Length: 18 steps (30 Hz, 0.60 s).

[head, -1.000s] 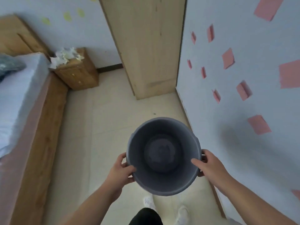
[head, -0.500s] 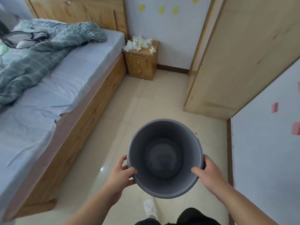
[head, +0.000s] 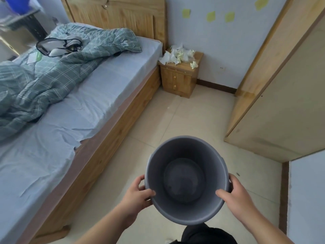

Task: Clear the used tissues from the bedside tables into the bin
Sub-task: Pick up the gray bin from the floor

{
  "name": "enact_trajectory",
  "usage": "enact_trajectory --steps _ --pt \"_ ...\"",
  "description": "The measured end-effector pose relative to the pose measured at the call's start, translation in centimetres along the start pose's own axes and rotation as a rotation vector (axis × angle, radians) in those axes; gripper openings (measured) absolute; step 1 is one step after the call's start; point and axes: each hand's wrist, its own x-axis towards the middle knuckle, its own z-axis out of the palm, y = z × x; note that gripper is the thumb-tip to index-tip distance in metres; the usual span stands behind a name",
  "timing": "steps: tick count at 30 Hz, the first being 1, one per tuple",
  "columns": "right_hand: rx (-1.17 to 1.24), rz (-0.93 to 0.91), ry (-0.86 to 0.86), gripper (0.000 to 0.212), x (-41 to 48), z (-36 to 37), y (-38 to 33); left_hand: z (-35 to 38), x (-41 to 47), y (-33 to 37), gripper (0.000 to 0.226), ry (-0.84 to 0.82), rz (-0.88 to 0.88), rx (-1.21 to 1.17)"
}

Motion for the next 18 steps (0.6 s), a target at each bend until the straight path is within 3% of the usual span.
enact_trajectory --steps 10,18 --pt "-0.048 -0.068 -0.134 0.038 17.3 -2.3 -14.2 0.7 9.4 14.9 0.058 0.109 0.046 -0.104" --pt "-0.086 -0.056 -0.106 0.038 30.8 0.4 -23.5 -2.2 22.0 26.3 0.057 0.099 0.039 -0.118"
